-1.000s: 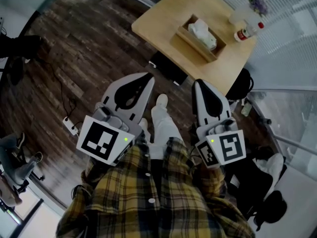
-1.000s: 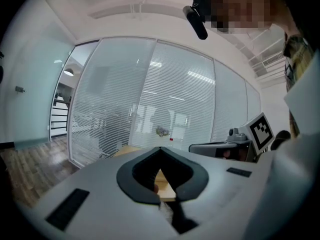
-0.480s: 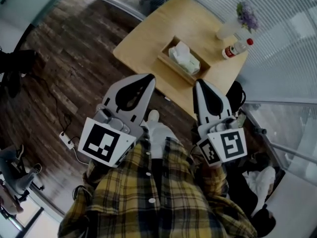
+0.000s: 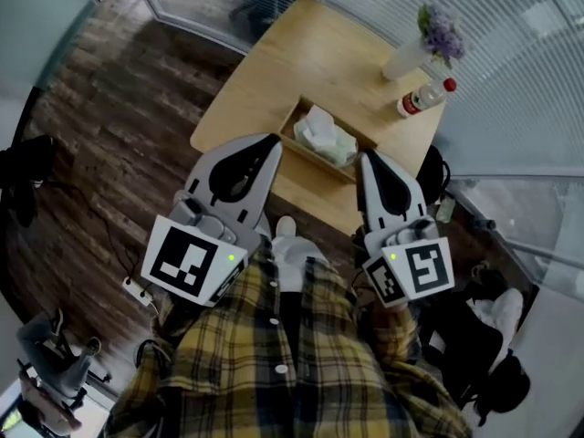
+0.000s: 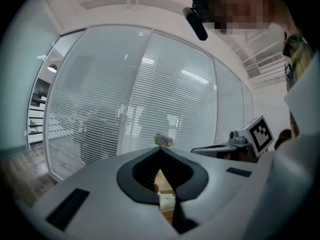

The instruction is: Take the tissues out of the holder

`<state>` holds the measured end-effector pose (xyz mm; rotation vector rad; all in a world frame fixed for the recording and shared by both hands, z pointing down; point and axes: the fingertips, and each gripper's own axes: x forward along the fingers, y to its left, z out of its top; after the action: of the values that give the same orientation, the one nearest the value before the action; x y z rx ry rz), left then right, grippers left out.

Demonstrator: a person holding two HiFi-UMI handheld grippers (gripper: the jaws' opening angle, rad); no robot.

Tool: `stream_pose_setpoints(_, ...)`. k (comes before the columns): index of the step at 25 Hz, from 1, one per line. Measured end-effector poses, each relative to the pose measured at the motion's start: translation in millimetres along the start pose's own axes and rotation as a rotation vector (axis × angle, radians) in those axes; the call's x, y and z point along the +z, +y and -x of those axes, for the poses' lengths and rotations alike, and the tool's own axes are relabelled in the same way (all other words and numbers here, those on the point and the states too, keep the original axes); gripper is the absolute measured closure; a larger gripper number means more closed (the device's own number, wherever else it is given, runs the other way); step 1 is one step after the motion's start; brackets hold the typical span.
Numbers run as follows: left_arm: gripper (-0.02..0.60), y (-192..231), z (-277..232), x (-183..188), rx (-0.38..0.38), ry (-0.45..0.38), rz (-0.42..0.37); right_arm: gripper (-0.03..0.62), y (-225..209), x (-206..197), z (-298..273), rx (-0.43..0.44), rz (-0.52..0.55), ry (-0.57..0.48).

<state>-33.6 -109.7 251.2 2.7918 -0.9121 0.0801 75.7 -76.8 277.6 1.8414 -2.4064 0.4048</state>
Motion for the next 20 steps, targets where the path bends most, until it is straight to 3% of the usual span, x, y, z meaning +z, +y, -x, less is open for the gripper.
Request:
stream_pose_setpoints(11, 0.572, 49.7, -81.5, 15.5, -0.26, 0.07, -0.016, 0.582, -41.5, 23.3, -56.7, -0.255, -0.055, -0.042)
stream_pose_setpoints(20, 0.572, 51.4, -120.4, 9.5, -0.503, 0.146, -0.02, 0.582, -59.9, 16.8, -60.9, -0.495, -0.11, -0.028)
